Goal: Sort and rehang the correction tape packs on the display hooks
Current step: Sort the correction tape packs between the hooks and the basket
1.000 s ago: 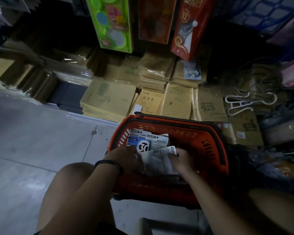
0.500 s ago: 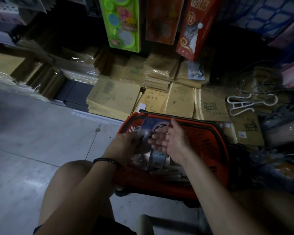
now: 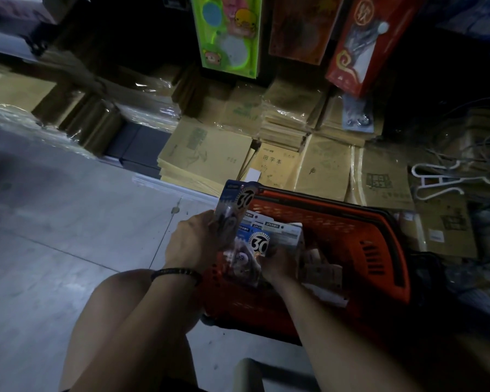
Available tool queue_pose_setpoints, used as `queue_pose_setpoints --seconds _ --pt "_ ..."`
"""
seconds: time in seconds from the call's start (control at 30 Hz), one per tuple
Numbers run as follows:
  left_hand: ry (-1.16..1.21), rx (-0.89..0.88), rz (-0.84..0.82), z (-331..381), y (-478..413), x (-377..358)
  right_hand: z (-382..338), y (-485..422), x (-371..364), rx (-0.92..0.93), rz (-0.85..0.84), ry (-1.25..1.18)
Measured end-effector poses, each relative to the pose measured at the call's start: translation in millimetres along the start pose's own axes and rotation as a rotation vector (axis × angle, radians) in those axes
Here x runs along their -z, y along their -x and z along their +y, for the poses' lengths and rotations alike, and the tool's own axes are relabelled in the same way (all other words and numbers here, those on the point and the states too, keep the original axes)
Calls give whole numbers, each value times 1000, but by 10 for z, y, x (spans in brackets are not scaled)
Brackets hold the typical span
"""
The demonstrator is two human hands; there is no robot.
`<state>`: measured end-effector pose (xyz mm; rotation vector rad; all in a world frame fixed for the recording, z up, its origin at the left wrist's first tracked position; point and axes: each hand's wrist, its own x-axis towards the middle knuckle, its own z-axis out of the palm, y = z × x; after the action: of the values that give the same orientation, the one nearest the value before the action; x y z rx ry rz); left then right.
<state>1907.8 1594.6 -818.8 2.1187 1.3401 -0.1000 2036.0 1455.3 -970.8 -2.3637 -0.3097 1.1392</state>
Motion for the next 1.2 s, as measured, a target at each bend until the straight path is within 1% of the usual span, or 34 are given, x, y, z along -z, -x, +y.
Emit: queue_pose_setpoints --seconds 0.1,0.17,0.27,0.33,0.47,0.53,0.6,0.67,0.73,0.8,0.93,1.0,1.1,1.2 --pt "-18 23 21 -37 -58 -16 -1 -6 -73 63 9 100" --pt "-28 21 19 -58 -83 -33 20 37 -80 116 17 74" --pt "-20 16 18 -75 -91 -54 57 183 1 213 54 -60" --pt "-12 15 20 -72 -73 -40 70 321 129 255 93 -203" --pt "80 25 3 29 60 37 199 651 558 358 376 -336" --pt "154 18 -11 148 156 86 259 824 762 388 479 -395" --pt "173 -27 -63 267 243 98 258 1001 942 378 486 -510" --pt "192 -85 -116 351 340 90 207 1181 1118 424 480 -567" --pt "333 -139 -159 404 495 124 130 1347 1284 492 474 -577" --pt "492 -142 -190 480 697 201 35 1516 1443 528 474 -596" --pt "683 -137 -241 750 1073 408 -158 1815 1727 583 493 -573" --pt "793 -173 -248 928 1225 520 -286 1972 1900 610 489 -567" --pt "941 -241 -301 1175 1382 708 -506 2236 2190 649 493 -575" --pt "1017 -286 -249 1461 1479 897 -741 2526 2544 714 542 -545"
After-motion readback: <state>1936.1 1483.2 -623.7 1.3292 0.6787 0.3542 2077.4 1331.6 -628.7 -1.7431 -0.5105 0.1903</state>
